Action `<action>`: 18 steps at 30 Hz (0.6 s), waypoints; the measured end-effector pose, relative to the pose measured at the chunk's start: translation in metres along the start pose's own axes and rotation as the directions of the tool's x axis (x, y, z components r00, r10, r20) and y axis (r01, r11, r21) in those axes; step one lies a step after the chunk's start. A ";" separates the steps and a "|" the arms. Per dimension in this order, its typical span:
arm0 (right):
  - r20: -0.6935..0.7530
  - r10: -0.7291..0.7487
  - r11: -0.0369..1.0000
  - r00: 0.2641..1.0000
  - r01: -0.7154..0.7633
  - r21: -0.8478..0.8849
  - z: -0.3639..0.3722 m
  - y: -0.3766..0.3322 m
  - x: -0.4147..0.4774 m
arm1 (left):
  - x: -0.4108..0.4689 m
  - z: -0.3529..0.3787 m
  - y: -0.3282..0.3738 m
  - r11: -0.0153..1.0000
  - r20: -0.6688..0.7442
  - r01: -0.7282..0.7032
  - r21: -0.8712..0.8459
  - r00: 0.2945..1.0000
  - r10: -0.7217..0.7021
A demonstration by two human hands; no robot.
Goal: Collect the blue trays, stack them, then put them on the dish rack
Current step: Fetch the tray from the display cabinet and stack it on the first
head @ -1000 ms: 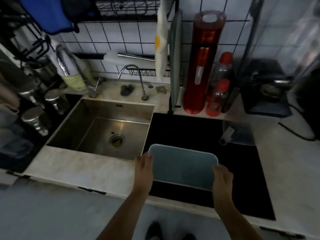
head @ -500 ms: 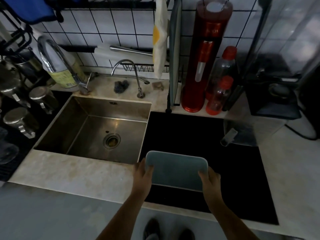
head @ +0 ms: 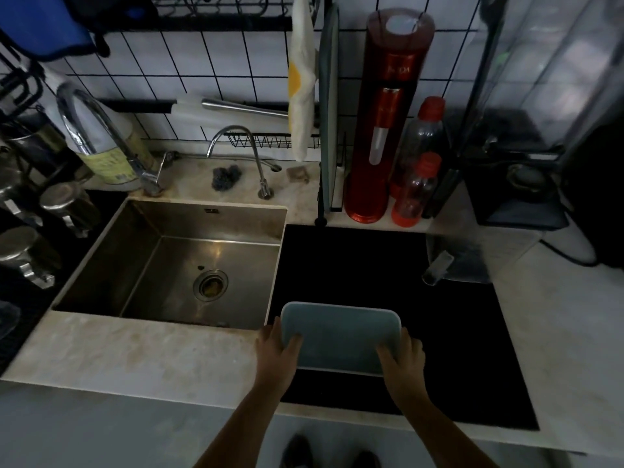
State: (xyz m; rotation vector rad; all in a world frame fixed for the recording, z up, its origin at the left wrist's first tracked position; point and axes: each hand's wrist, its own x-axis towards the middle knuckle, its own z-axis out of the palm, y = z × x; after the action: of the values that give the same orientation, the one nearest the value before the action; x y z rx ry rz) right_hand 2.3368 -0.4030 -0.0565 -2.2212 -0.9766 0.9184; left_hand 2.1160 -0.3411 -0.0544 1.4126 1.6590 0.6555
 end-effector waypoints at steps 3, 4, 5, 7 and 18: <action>0.012 0.016 1.000 1.000 -0.016 0.009 -0.004 -0.003 0.001 | 0.007 -0.008 0.008 0.974 0.071 0.040 0.224 0.996 -0.057; 0.009 0.027 1.000 1.000 -0.027 0.005 -0.007 -0.004 0.001 | 0.009 -0.011 0.012 0.952 0.083 0.059 0.302 0.993 -0.087; 0.001 0.044 0.999 0.999 -0.044 0.008 -0.009 -0.006 0.000 | 0.012 -0.014 0.017 0.933 0.073 0.073 0.353 0.992 -0.105; -0.032 0.090 0.992 0.995 -0.087 0.090 -0.018 -0.013 -0.001 | 0.016 -0.019 0.033 0.928 0.038 0.040 0.370 0.998 -0.058; -0.237 0.170 0.696 0.956 0.054 0.716 -0.131 -0.054 -0.032 | -0.001 0.010 0.194 0.897 0.493 -0.077 -0.436 0.813 0.310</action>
State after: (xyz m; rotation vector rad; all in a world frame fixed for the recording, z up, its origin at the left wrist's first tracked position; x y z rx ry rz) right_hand 2.3978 -0.4220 0.0736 -1.6306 -0.3052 0.7874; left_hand 2.2264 -0.2985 0.0999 1.3166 0.8654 0.5832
